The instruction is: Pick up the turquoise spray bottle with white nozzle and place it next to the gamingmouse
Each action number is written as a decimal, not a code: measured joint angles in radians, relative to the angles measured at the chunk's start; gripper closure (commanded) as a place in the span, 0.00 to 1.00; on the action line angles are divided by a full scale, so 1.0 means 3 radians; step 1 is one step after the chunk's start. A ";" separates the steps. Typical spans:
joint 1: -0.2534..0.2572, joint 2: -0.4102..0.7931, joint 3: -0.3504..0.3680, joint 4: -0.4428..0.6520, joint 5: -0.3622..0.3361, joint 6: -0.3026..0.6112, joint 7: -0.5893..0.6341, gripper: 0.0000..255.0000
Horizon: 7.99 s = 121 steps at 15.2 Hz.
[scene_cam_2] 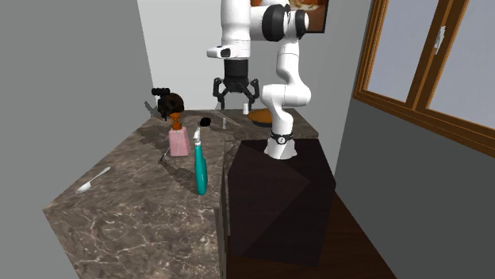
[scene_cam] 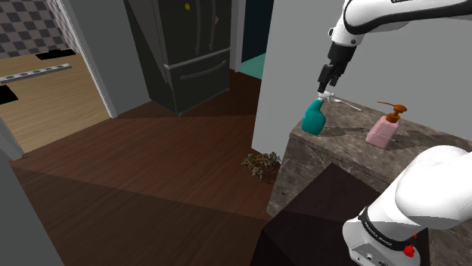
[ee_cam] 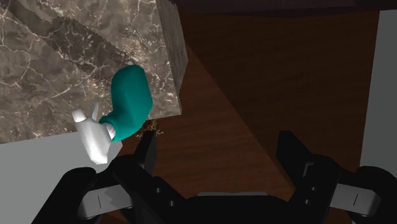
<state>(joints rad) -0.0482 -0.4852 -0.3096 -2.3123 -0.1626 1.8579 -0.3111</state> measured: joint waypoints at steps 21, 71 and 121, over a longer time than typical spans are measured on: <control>-0.0057 0.1507 -0.0728 0.0591 0.0484 0.0850 -0.1201 0.00; -0.0027 0.1298 -0.0670 0.1909 0.0391 -0.0651 -0.1125 1.00; -0.0694 0.0222 -0.1397 0.1661 -0.0360 -0.1187 -0.2456 1.00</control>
<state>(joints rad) -0.2566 -0.4186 -0.7288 -1.8140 -0.2707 1.5017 -1.0478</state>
